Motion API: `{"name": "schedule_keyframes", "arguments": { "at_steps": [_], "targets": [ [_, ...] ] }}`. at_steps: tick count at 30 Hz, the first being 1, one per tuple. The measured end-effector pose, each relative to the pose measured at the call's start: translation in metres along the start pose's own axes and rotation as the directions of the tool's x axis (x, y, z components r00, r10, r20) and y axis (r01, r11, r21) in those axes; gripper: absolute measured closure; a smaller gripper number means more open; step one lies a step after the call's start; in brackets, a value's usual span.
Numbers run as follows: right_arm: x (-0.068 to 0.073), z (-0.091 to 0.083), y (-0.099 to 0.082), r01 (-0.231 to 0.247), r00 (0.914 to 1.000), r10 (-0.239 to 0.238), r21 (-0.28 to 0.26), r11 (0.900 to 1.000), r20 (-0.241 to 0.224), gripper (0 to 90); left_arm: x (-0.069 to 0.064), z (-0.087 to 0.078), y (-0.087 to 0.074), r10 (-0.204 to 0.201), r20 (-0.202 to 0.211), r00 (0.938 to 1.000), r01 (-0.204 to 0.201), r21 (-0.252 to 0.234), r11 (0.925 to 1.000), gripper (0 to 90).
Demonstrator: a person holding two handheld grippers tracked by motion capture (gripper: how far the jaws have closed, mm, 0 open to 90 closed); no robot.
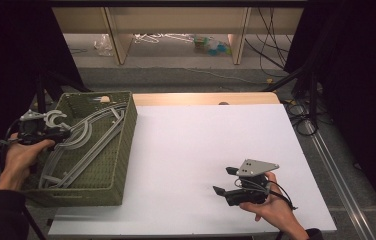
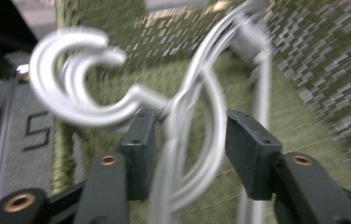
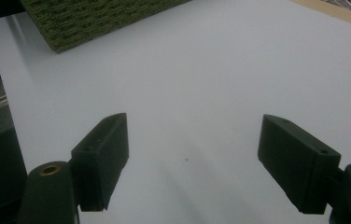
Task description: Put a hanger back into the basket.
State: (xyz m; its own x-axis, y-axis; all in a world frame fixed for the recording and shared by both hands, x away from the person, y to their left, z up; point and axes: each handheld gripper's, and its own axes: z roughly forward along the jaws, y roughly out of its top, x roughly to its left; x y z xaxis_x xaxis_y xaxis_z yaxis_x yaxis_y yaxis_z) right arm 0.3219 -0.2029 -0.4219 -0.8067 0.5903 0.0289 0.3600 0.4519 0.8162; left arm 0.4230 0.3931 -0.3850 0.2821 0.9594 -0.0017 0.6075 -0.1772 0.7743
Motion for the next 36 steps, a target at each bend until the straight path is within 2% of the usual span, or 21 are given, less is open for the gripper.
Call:
{"name": "schedule_keyframes", "arguments": {
  "at_steps": [1,2,4,8,12,16,18,20,21,25,28,30,33,34,36],
  "targets": [
    [0.000,0.000,0.000,-0.003,1.0000,0.003,-0.003,1.0000,-0.002,25.7,-0.006,-0.003,0.001,-0.023,0.005,0.9997,0.023,-0.043,0.9988,48.5],
    [-0.001,0.001,0.000,-0.006,1.0000,0.006,-0.003,1.0000,-0.002,25.7,-0.011,-0.007,0.003,-0.031,0.013,0.9994,0.032,-0.066,0.9973,45.0],
    [-0.002,0.001,-0.001,-0.009,0.9999,0.009,-0.003,1.0000,-0.008,25.6,-0.021,-0.017,0.005,-0.013,0.032,0.9994,0.016,-0.105,0.9943,41.2],
    [-0.004,0.001,-0.002,-0.015,0.9999,0.015,-0.010,0.9998,-0.006,25.3,-0.042,-0.037,0.007,0.029,0.055,0.9981,-0.020,-0.152,0.9882,37.5],
    [-0.005,0.000,-0.002,-0.027,0.9996,0.027,-0.019,0.9995,-0.005,24.0,-0.072,-0.055,0.004,0.058,0.104,0.9929,-0.035,-0.209,0.9773,33.4],
    [-0.006,-0.001,-0.002,-0.039,0.9992,0.039,-0.036,0.9986,0.002,23.2,-0.102,-0.061,-0.002,0.079,0.169,0.9825,-0.037,-0.238,0.9707,29.6],
    [-0.006,-0.001,-0.002,-0.041,0.9991,0.042,-0.042,0.9983,0.004,22.3,-0.115,-0.062,-0.004,0.086,0.208,0.9743,-0.031,-0.251,0.9675,27.9],
    [-0.006,-0.002,-0.002,-0.047,0.9989,0.047,-0.046,0.9978,0.008,21.1,-0.127,-0.062,-0.006,0.099,0.224,0.9694,-0.041,-0.252,0.9669,26.2],
    [-0.006,-0.002,-0.001,-0.045,0.9989,0.045,-0.052,0.9976,0.011,21.1,-0.134,-0.061,-0.007,0.109,0.238,0.9651,-0.047,-0.255,0.9657,25.2],
    [-0.006,-0.003,0.000,-0.048,0.9985,0.050,-0.072,0.9962,0.022,20.3,-0.154,-0.060,-0.010,0.136,0.278,0.9509,-0.055,-0.282,0.9579,24.0],
    [-0.006,-0.004,0.001,-0.050,0.9985,0.051,-0.076,0.9959,0.018,20.3,-0.168,-0.059,-0.012,0.150,0.300,0.9422,-0.064,-0.278,0.9584,22.7],
    [-0.005,-0.004,0.000,-0.050,0.9983,0.052,-0.078,0.9957,0.026,20.3,-0.177,-0.058,-0.014,0.158,0.313,0.9364,-0.063,-0.293,0.9539,22.4],
    [-0.004,-0.005,-0.001,-0.065,0.9975,0.067,-0.079,0.9947,0.021,20.3,-0.192,-0.057,-0.019,0.183,0.352,0.9180,-0.069,-0.312,0.9474,21.9],
    [-0.004,-0.006,-0.001,-0.067,0.9972,0.070,-0.090,0.9937,0.027,20.2,-0.198,-0.057,-0.022,0.176,0.358,0.9169,-0.057,-0.319,0.9461,21.6],
    [-0.004,-0.010,-0.002,-0.079,0.9963,0.082,-0.105,0.9914,0.026,19.7,-0.209,-0.059,-0.028,0.183,0.375,0.9087,-0.054,-0.327,0.9433,21.3]
  ]
}}
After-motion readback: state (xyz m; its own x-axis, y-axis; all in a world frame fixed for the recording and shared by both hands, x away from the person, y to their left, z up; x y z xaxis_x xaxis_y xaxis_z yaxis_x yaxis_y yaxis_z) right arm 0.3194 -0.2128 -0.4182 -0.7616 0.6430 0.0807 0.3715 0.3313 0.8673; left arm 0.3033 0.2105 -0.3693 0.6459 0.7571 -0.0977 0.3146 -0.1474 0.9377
